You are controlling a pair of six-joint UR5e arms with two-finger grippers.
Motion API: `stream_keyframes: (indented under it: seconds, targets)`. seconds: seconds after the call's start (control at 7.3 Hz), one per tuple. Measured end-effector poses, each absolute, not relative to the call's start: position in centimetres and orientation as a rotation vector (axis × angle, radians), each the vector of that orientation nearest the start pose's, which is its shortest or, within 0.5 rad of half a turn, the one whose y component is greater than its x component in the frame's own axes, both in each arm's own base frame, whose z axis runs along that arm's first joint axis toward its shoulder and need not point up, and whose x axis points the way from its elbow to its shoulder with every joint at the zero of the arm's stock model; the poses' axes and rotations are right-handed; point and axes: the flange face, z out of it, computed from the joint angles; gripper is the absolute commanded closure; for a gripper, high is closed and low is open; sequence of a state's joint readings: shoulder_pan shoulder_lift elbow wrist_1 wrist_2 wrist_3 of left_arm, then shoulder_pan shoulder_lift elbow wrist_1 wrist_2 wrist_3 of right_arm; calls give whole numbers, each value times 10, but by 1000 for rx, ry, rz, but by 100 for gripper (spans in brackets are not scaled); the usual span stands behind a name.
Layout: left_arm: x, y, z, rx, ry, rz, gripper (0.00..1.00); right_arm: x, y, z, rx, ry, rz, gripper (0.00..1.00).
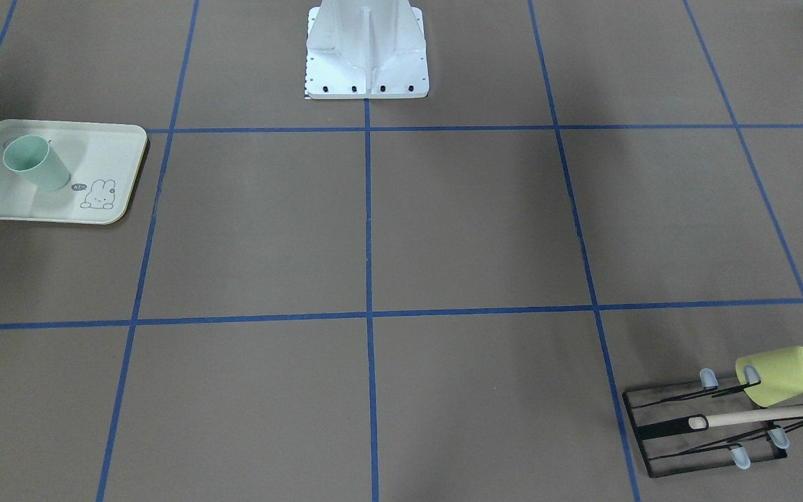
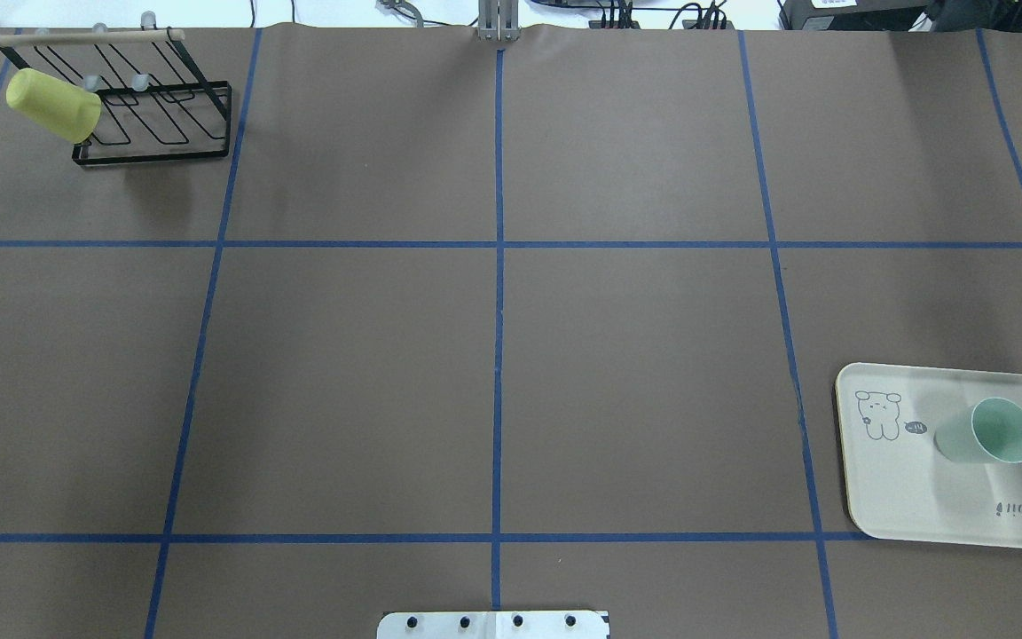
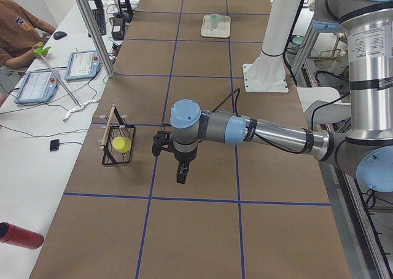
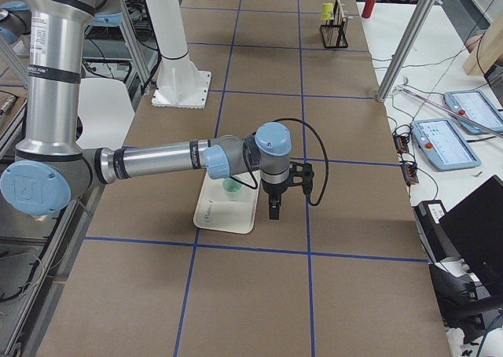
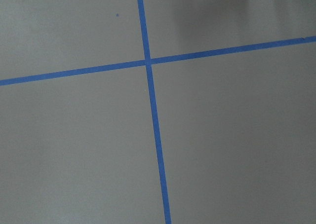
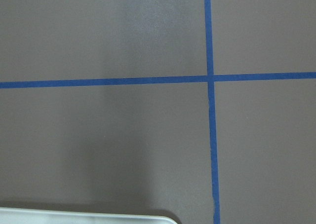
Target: Left arm grabs green cup and hands to right arm on tray
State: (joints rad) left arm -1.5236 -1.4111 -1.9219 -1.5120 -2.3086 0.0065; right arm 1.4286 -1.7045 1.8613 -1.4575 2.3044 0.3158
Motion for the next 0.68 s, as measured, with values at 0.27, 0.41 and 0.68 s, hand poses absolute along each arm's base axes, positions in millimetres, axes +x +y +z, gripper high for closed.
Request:
stream_keyframes:
  seconds: [0.27, 0.41, 0.68]
  targets:
    - [-46, -428, 562, 119, 740, 102, 0, 2, -455, 564, 92, -769, 62, 0]
    - [-46, -429, 558, 126, 741, 105, 0, 1, -455, 564, 91, -769, 62, 0]
    - [-46, -429, 545, 153, 741, 115, 0, 2, -454, 565, 87, -768, 64, 0]
